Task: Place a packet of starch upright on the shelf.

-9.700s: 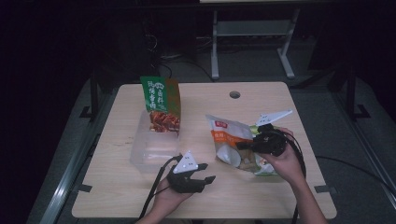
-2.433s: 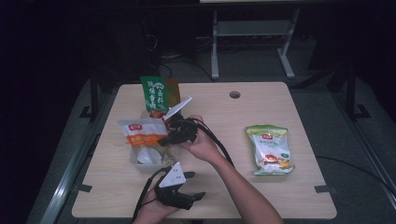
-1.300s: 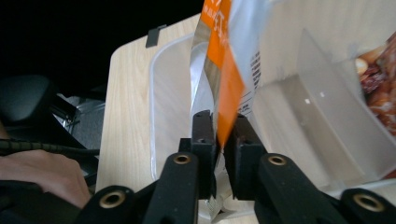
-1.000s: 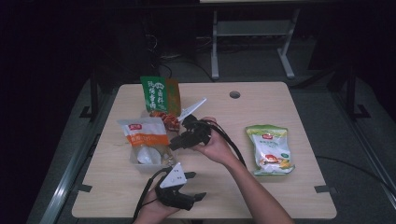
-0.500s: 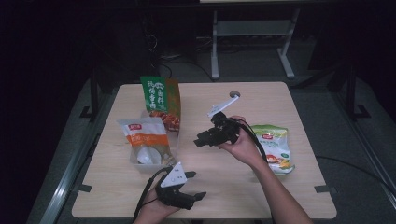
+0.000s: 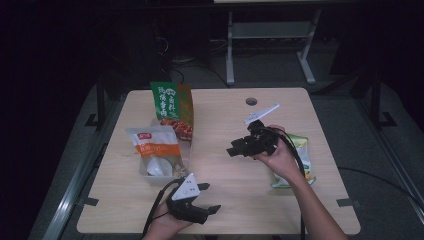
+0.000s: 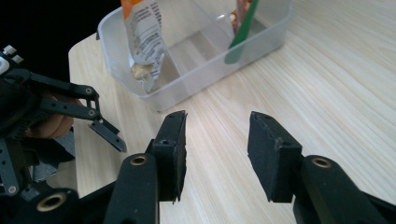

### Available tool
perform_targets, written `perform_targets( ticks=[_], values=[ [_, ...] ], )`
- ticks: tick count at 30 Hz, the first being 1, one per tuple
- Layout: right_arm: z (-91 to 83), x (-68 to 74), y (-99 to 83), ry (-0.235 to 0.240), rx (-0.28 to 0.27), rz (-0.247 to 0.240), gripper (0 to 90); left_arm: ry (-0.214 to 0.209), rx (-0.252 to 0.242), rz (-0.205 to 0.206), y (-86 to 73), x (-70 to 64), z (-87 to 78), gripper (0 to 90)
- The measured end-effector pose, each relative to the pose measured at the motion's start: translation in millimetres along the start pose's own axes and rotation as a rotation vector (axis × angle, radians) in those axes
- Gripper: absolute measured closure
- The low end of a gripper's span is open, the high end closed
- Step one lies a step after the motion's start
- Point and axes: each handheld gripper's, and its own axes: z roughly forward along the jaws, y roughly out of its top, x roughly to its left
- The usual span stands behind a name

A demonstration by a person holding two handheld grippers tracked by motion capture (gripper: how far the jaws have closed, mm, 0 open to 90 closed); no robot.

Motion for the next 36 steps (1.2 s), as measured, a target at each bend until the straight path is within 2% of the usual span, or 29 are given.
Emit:
perform_targets(
  ticks=[13,36],
  values=[
    [-30.6,-12.9,-22.7,-0.065,-0.009,0.052,52.0,0.001,0.003,-0.004,0.4,0.1,0.6,26.0],
    [-66.6,-35.5,-59.2,-0.153,-0.021,0.144,47.0,0.003,0.003,-0.015,2.1,0.1,3.7,26.0]
  ],
)
